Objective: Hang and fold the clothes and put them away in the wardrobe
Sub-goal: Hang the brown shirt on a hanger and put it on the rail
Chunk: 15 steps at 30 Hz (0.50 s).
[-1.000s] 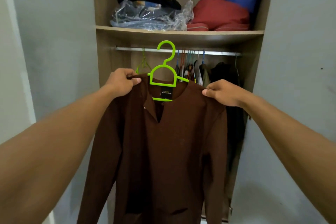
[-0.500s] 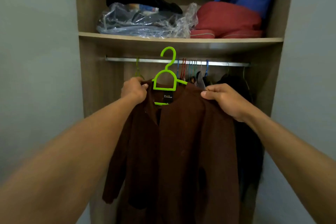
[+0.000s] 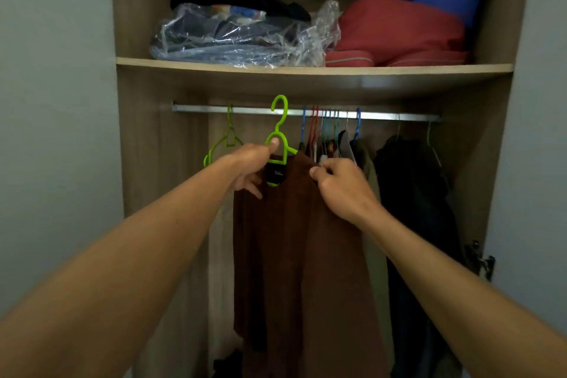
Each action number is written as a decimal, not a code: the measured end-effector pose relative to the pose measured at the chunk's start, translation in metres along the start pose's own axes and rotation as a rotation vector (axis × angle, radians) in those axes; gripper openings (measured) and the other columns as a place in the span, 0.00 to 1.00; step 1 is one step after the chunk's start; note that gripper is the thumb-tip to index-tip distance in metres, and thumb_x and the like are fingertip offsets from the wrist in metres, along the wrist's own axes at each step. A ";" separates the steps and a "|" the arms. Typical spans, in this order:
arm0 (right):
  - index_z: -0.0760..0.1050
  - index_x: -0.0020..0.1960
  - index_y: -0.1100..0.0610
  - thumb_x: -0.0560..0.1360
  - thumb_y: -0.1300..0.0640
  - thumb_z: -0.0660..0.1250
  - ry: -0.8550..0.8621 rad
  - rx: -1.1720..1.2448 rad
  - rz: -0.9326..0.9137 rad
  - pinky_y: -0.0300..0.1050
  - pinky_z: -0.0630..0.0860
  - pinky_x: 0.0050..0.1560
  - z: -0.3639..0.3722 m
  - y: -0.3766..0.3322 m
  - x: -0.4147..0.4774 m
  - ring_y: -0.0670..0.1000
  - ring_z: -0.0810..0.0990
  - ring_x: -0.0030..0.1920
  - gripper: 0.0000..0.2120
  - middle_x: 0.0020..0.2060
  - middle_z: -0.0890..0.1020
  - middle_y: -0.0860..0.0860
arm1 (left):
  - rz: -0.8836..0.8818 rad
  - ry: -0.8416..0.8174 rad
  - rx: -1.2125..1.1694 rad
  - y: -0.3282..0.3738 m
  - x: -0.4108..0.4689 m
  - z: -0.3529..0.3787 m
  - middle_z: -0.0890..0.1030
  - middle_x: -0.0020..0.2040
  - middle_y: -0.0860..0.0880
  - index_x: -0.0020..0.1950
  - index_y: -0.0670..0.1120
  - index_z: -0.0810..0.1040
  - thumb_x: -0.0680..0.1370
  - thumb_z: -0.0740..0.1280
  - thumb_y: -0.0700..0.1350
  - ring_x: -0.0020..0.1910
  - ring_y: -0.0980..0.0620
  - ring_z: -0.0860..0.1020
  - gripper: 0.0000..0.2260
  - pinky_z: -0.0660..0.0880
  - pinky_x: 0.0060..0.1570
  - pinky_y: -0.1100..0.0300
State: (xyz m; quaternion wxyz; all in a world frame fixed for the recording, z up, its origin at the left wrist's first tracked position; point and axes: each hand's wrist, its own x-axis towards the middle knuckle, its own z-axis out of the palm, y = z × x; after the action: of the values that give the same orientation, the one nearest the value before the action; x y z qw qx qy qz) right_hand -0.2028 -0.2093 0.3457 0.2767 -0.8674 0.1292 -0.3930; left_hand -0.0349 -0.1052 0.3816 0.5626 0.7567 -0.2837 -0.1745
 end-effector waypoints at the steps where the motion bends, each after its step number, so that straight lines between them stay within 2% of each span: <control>1: 0.64 0.31 0.54 0.82 0.54 0.63 0.000 0.019 -0.007 0.47 0.62 0.33 0.006 -0.001 0.003 0.51 0.70 0.28 0.21 0.25 0.68 0.49 | 0.021 -0.002 0.013 0.000 0.005 -0.001 0.70 0.74 0.41 0.76 0.47 0.67 0.80 0.59 0.65 0.73 0.35 0.67 0.30 0.74 0.60 0.34; 6: 0.66 0.34 0.54 0.83 0.52 0.62 -0.038 0.083 -0.031 0.47 0.63 0.32 0.035 -0.008 0.019 0.49 0.69 0.27 0.19 0.25 0.68 0.49 | 0.141 -0.024 -0.028 0.001 0.021 -0.002 0.71 0.72 0.46 0.75 0.54 0.69 0.82 0.61 0.59 0.71 0.39 0.70 0.22 0.67 0.67 0.34; 10: 0.66 0.36 0.53 0.83 0.51 0.61 -0.123 0.172 0.010 0.47 0.62 0.33 0.055 -0.013 0.044 0.50 0.69 0.30 0.17 0.27 0.67 0.47 | 0.197 -0.040 -0.057 0.002 0.050 -0.013 0.74 0.65 0.47 0.71 0.54 0.73 0.83 0.61 0.54 0.60 0.44 0.73 0.17 0.68 0.67 0.37; 13: 0.68 0.37 0.52 0.81 0.52 0.64 -0.218 0.268 0.100 0.48 0.66 0.38 0.067 -0.014 0.070 0.51 0.71 0.32 0.15 0.29 0.69 0.48 | 0.207 -0.027 -0.038 0.004 0.074 -0.022 0.76 0.62 0.46 0.68 0.55 0.76 0.81 0.62 0.53 0.59 0.42 0.75 0.15 0.72 0.58 0.47; 15: 0.70 0.38 0.52 0.81 0.54 0.65 -0.303 0.342 0.152 0.47 0.72 0.40 0.075 -0.014 0.088 0.49 0.76 0.33 0.13 0.29 0.73 0.47 | 0.220 -0.024 -0.049 0.005 0.089 -0.028 0.77 0.55 0.47 0.66 0.53 0.78 0.81 0.62 0.51 0.53 0.47 0.76 0.15 0.72 0.48 0.55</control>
State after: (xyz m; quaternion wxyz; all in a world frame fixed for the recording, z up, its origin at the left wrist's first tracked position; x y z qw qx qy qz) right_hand -0.0882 -0.2085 0.3668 0.4646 -0.8448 0.0825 -0.2525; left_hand 0.0495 -0.1408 0.3997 0.5932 0.7049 -0.3675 -0.1274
